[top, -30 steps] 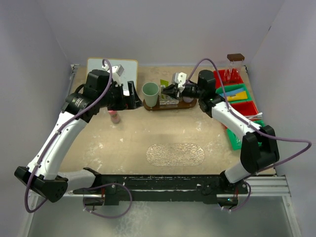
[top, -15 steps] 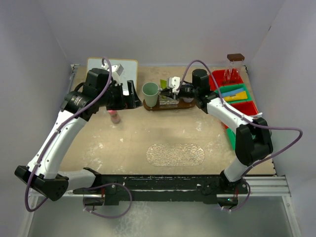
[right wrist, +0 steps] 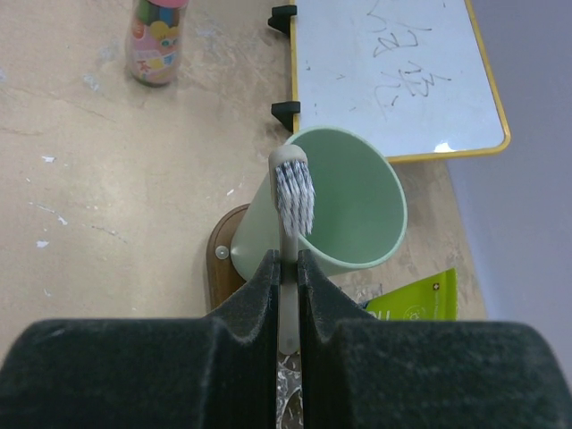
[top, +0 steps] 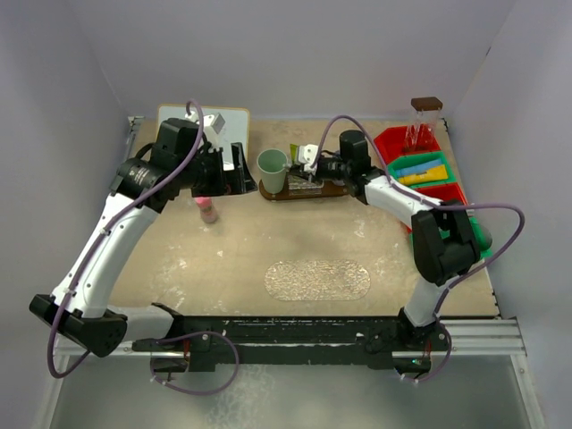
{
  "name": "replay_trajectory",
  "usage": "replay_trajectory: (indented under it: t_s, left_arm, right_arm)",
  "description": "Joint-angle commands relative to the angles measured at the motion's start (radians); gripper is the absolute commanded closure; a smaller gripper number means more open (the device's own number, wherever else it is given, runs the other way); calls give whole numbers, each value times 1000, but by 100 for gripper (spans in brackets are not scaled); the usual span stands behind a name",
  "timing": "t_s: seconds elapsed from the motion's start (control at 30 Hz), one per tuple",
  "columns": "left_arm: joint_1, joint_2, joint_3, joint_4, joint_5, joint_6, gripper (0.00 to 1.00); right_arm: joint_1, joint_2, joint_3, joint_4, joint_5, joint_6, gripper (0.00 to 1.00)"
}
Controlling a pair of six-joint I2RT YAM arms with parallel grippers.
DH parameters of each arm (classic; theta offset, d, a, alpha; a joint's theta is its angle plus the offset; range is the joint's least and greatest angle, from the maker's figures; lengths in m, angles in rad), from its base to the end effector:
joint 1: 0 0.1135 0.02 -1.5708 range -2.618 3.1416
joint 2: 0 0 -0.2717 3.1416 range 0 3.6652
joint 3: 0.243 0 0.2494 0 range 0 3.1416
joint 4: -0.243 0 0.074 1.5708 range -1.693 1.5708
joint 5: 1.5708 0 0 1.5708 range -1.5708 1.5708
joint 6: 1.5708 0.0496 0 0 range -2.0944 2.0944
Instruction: Prepare toiletry sets of a toothbrush and toothpaste on the tray
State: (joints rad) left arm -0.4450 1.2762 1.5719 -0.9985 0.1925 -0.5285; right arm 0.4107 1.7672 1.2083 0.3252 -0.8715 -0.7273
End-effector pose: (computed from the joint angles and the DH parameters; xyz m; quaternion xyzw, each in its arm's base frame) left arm 0.2205 -0.1157 0.4221 0.0027 0.9040 -0.2728 0.3292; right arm 0.3636 0.1997 0.2780 -0.6037 0.4583 0.2385 0.6071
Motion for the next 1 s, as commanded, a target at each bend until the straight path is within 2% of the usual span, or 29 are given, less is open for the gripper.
replay_trajectory:
  t_s: [0.0, 0.7, 0.97]
  left_arm:
    - [8, 10, 65, -18, -17, 36, 6]
    - [8, 40, 80, -37, -11, 58, 6]
    - [8, 43, 79, -41, -9, 62, 6]
  right_arm:
    - [5, 10, 1, 85, 30, -16, 100]
    - [5, 78, -36, 159, 45, 11, 93]
    - [4, 103, -38, 186, 46, 14, 87]
